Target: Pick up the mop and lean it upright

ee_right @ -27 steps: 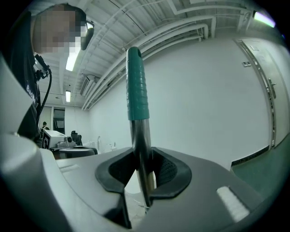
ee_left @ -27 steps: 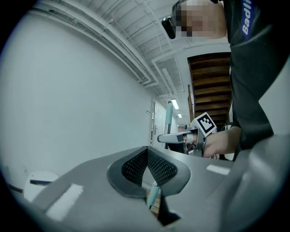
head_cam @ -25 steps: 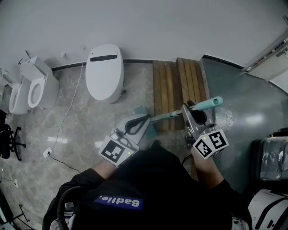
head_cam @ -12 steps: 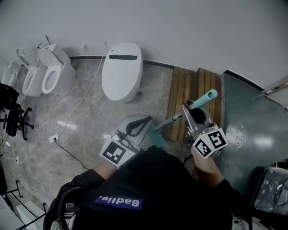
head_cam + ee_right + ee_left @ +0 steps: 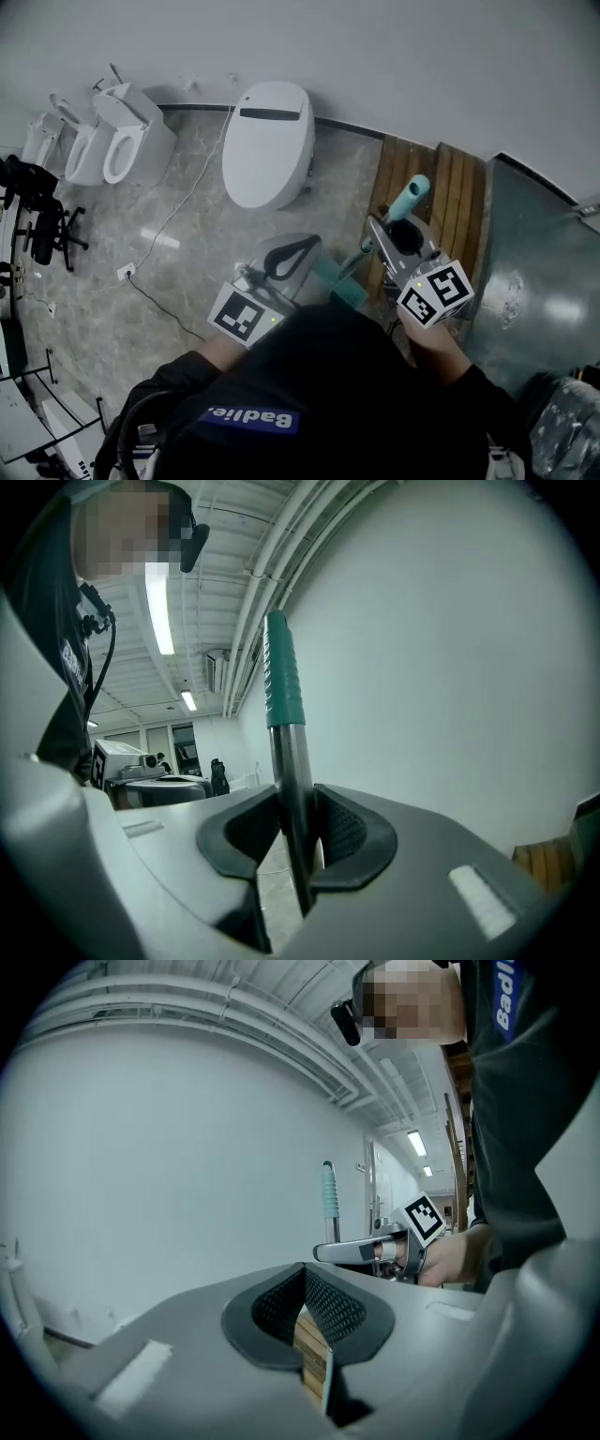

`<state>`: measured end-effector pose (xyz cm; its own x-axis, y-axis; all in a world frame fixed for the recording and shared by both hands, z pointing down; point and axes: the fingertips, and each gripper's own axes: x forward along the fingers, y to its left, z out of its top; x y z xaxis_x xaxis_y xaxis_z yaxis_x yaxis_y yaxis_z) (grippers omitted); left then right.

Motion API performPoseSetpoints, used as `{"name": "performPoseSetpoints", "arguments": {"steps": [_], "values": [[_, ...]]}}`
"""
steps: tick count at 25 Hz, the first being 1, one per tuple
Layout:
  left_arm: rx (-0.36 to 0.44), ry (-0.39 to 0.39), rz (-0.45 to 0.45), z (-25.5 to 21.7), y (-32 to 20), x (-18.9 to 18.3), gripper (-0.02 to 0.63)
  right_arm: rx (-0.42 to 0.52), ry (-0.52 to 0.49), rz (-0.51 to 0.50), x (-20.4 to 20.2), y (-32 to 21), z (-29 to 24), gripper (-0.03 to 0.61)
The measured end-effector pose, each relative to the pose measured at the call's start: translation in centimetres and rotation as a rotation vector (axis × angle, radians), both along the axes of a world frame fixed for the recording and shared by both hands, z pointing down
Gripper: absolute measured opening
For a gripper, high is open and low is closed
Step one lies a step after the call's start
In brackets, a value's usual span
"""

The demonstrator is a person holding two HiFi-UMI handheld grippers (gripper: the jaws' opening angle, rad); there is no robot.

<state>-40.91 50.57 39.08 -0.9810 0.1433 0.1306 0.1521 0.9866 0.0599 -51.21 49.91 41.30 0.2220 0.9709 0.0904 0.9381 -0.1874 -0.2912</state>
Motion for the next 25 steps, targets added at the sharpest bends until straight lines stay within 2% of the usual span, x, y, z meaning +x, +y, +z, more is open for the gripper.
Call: {"name": "performPoseSetpoints", "arguments": {"steps": [6,12,16,25], "values": [[0.015,-0.004,-0.027,0.0,2.4,-1.5,0.018,0.007,-0.065,-0.018,-2.1,2.3,-0.2,0.101],[0.026,-0.034,0.008,0.6,6.6,-3.8,0.018,0.018,-0.122,0.006,-5.6,6.4,0.7,0.101],[0.03,-0.067,0.035,0.6,11.8,-5.5,0.018,0.032,-0.144,0.032,-8.3,10.6,1.1,0.1],[0.058,-0.095,0.108,-0.4,25.8,-8.9,0.018,0.052,-0.22,-0.016,-13.1,22.0,-0.1,0.095]]}}
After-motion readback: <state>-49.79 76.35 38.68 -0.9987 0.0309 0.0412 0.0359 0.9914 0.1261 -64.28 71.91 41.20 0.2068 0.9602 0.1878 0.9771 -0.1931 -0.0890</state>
